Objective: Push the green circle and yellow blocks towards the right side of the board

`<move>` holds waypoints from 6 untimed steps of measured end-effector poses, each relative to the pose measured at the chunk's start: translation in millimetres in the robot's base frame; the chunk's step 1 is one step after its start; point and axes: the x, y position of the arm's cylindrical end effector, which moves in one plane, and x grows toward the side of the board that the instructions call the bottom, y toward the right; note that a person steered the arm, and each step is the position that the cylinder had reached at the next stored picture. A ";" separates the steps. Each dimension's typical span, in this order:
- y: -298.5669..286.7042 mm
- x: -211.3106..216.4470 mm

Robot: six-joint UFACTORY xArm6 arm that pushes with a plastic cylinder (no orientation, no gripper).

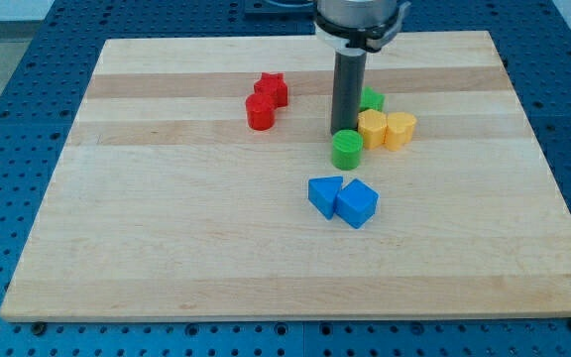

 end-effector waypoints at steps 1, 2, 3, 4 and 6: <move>33.7 10.4; 71.2 16.1; 86.2 16.3; 84.7 -2.8; 67.6 -79.0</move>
